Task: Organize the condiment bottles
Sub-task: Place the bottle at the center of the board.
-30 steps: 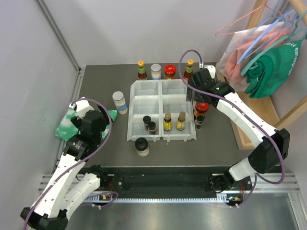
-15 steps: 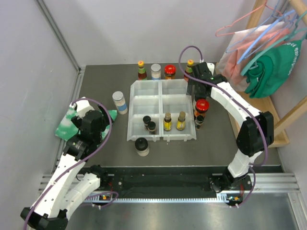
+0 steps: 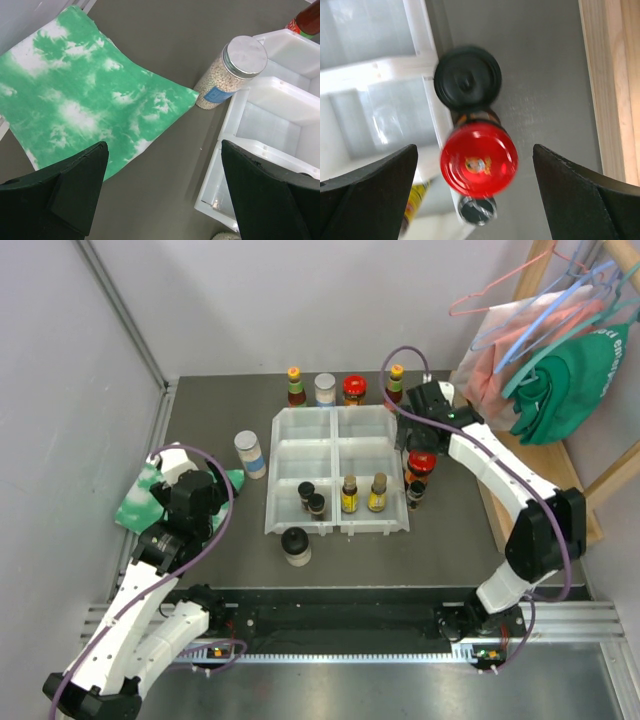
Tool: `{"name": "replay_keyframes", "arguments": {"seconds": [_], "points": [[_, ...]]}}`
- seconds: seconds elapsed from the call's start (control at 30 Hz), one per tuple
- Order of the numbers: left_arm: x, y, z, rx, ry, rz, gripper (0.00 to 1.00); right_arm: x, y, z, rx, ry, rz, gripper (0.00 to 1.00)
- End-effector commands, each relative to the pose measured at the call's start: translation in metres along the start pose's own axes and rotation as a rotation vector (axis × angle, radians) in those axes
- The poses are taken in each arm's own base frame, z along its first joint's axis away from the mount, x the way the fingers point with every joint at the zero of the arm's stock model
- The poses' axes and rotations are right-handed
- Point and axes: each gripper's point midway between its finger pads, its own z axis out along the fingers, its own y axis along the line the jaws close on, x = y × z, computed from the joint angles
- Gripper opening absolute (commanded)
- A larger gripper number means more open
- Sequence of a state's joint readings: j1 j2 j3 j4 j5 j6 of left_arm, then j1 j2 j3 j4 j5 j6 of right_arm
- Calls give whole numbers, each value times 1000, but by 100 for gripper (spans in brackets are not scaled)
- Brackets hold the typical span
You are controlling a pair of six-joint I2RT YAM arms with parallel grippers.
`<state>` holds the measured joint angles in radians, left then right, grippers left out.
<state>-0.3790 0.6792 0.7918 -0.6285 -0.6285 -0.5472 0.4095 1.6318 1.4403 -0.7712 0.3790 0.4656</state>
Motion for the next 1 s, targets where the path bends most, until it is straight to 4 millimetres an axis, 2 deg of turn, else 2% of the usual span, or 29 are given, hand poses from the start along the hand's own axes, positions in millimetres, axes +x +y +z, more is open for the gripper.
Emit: {"name": "replay_keyframes", "arguments": {"seconds": [0.0,0.07,0.2,0.47,0.67,0.77,0.97], "points": [[-7,-6,2,18,-21,-13,99,10,-12,-30,-47,-23,33,96],[-7,-6,2,20,-20,-14,99,22,-19,-37,-59,-22,36,96],[-6,-7,3,20,-16,-11,99,41,-17,-45,-117,2,45,95],[-5,-5,2,16,-15,-12,99,73,-8,-35,-117,69,25,93],[-5,-5,2,16,-15,-12,99,83,10,-23,-129,100,-11,88],[-5,-6,2,18,-14,-9,99,84,11,-16,-98,107,-22,81],[-7,-5,1,16,-21,-12,99,92,10,-6,-69,130,-22,74]]}}
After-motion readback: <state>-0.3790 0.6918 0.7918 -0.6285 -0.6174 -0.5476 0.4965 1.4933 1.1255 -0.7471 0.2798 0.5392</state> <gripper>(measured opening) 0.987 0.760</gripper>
